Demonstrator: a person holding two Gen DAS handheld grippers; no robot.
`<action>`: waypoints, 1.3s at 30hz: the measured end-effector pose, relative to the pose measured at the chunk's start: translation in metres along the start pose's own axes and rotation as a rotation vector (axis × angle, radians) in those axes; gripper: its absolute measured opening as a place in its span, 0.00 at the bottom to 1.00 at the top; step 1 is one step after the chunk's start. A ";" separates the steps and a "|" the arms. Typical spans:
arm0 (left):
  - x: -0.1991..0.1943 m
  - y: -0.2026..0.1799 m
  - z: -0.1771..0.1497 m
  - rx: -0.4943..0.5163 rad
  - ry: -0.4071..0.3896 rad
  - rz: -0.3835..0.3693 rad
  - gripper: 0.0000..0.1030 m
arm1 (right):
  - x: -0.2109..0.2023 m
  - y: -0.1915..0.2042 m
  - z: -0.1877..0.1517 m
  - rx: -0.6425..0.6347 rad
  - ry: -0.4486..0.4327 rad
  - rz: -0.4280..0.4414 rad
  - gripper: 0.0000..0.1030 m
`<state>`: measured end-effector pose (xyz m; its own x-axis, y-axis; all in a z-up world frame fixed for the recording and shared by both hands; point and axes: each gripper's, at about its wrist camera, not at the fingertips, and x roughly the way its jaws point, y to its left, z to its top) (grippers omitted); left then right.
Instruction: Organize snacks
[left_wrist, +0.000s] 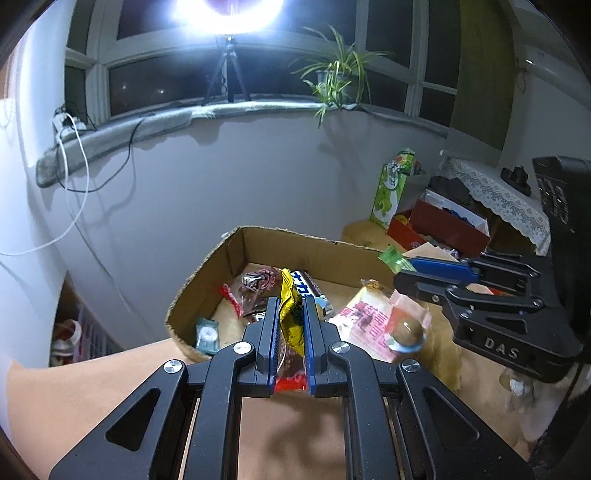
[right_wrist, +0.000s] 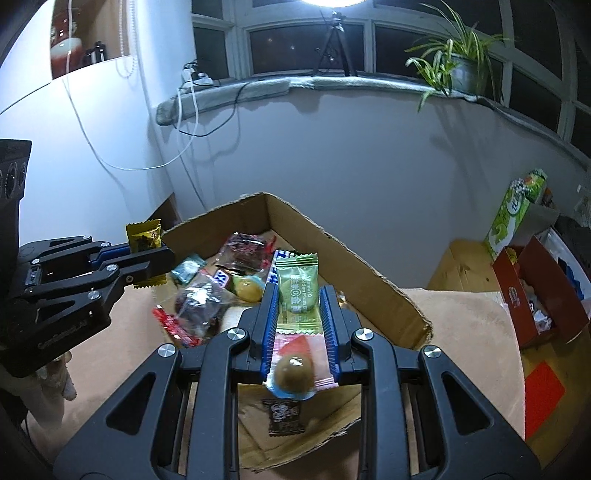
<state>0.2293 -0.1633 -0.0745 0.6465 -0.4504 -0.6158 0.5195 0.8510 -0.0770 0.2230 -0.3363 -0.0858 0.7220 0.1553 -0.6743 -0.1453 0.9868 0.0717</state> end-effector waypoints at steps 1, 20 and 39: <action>0.004 0.000 0.001 -0.002 0.006 0.004 0.10 | 0.001 -0.003 0.000 0.005 0.003 -0.004 0.23; 0.020 -0.004 0.010 0.000 0.037 0.037 0.10 | 0.014 -0.017 -0.010 0.025 0.045 -0.013 0.24; 0.021 0.001 0.008 -0.003 0.046 0.073 0.57 | 0.017 -0.010 -0.015 -0.040 0.047 -0.075 0.85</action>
<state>0.2483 -0.1741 -0.0811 0.6558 -0.3743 -0.6556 0.4705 0.8818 -0.0328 0.2263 -0.3439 -0.1087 0.6995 0.0778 -0.7104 -0.1198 0.9928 -0.0092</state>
